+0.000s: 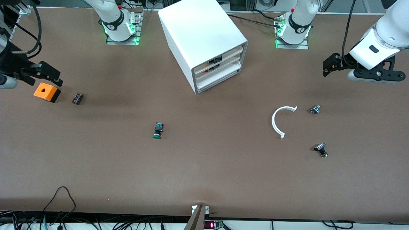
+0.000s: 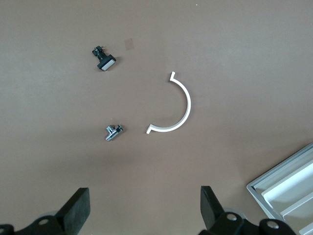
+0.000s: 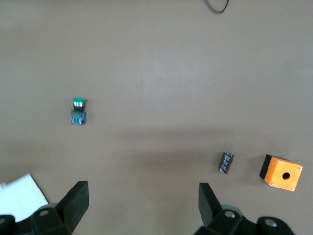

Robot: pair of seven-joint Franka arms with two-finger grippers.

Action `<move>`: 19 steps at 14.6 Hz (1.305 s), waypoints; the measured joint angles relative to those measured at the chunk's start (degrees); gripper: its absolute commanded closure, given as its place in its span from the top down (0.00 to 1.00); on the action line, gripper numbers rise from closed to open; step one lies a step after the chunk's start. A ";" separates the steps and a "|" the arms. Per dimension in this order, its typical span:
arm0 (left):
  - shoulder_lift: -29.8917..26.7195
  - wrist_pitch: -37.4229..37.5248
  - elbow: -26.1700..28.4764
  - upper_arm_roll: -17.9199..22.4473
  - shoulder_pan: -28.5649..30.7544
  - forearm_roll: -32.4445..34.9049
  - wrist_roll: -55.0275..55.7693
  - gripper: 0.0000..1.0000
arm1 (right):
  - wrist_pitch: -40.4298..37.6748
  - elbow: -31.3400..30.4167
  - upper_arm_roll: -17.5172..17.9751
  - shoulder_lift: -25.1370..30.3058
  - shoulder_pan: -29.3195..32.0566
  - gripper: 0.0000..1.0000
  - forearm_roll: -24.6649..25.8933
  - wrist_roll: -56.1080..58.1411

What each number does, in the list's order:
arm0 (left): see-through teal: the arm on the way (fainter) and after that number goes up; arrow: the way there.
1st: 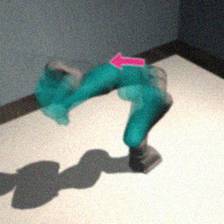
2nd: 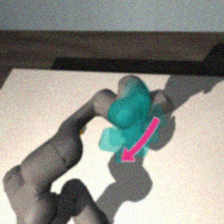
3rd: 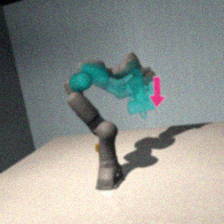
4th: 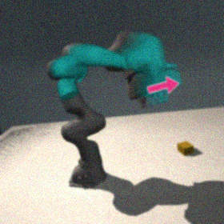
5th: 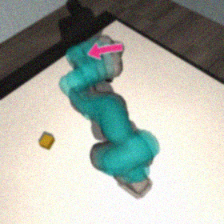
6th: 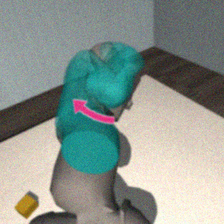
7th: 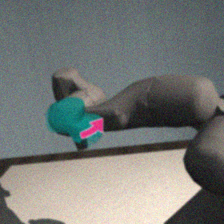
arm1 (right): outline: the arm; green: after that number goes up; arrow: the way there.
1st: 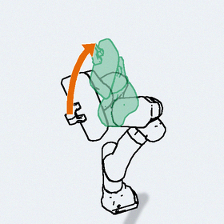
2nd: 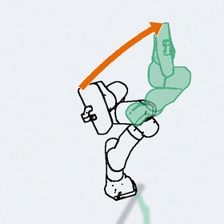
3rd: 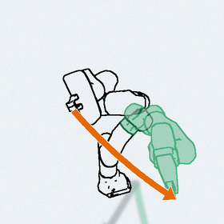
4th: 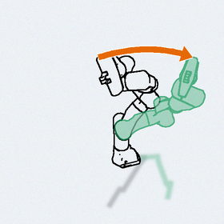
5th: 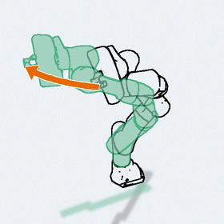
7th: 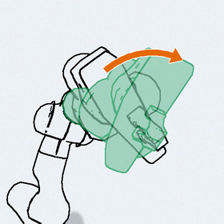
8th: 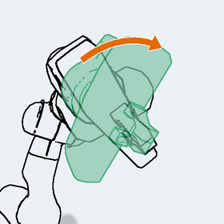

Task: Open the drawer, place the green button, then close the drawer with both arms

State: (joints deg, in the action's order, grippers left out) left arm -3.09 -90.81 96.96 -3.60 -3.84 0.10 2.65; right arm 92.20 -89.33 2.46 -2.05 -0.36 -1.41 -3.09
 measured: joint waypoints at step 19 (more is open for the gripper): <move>7.69 10.13 0.13 -0.89 -0.97 -4.36 -2.28 0.99 | 25.72 -1.67 1.47 -25.19 -15.25 0.99 -2.27 -10.81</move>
State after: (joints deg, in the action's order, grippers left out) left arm 4.60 -80.68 97.09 -4.49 -4.81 -4.26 0.37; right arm 117.92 -91.01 3.93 -27.25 -15.61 -3.68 -13.89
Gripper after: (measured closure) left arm 0.004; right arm 0.004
